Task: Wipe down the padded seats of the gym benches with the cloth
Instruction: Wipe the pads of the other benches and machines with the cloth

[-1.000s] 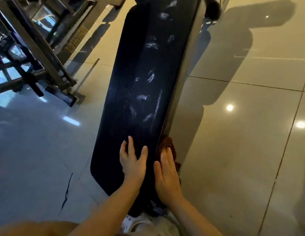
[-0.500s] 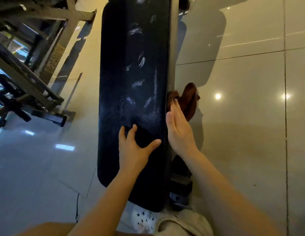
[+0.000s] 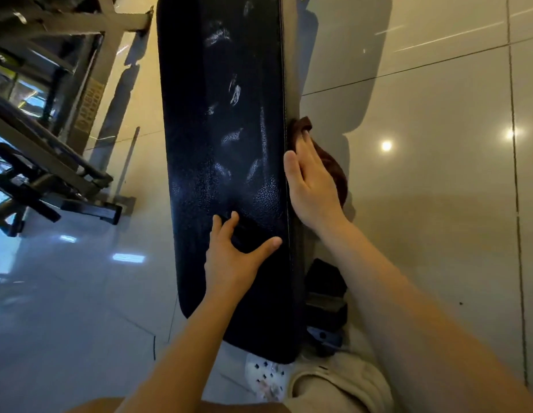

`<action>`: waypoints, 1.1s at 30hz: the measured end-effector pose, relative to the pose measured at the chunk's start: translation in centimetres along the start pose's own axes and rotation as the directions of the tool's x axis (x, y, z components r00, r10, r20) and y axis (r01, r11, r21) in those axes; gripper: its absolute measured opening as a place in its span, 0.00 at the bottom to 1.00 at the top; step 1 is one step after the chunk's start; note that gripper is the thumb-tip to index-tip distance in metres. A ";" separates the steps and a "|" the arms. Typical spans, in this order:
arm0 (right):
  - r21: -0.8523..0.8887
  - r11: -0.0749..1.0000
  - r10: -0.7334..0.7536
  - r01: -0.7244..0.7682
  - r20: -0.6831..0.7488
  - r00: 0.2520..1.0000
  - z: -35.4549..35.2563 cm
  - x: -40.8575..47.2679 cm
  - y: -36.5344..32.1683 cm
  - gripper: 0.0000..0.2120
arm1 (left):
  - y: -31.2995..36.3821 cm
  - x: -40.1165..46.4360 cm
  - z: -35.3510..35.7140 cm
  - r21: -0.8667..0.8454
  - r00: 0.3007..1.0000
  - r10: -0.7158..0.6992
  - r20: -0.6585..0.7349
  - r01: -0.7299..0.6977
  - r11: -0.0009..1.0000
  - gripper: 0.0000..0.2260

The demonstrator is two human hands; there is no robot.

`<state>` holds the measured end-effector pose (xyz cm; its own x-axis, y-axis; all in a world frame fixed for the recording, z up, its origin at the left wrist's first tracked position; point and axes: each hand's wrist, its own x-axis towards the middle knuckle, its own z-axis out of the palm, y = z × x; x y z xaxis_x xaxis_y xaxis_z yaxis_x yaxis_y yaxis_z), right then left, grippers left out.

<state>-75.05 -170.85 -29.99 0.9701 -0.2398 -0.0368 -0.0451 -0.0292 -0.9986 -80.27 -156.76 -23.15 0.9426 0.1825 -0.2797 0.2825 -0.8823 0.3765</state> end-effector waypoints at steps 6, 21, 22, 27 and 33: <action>0.054 0.998 -0.021 0.017 0.074 0.997 1.0 -9.4 3.1 0.28 | 0.0 -0.1 -0.7 0.046 0.999 0.021 0.045 -0.023 0.999 0.42; 0.000 0.999 0.036 -0.036 0.072 0.997 -0.3 -3.8 1.1 0.36 | 0.0 0.1 -0.9 0.093 0.998 0.052 0.046 -0.056 0.994 0.42; 0.007 1.000 0.014 -0.014 0.076 0.997 -0.2 -5.4 1.5 0.35 | 0.0 0.1 -1.0 0.100 0.997 0.055 0.049 -0.060 0.993 0.42; 0.007 0.998 -0.067 0.067 0.105 0.992 1.9 -15.9 4.7 0.30 | -0.4 0.4 -1.0 0.092 0.997 0.069 0.039 -0.072 0.993 0.42; -0.099 0.983 -0.142 0.157 0.138 0.980 2.5 -20.0 6.7 0.30 | -0.8 0.5 -0.6 0.077 0.997 0.078 0.026 -0.080 0.994 0.42</action>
<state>-94.16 -163.87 -36.06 0.9902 -0.0969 0.1005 0.0839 -0.1624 -0.9832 -79.96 -155.69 -23.06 0.9568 0.1015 -0.2723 0.1915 -0.9250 0.3282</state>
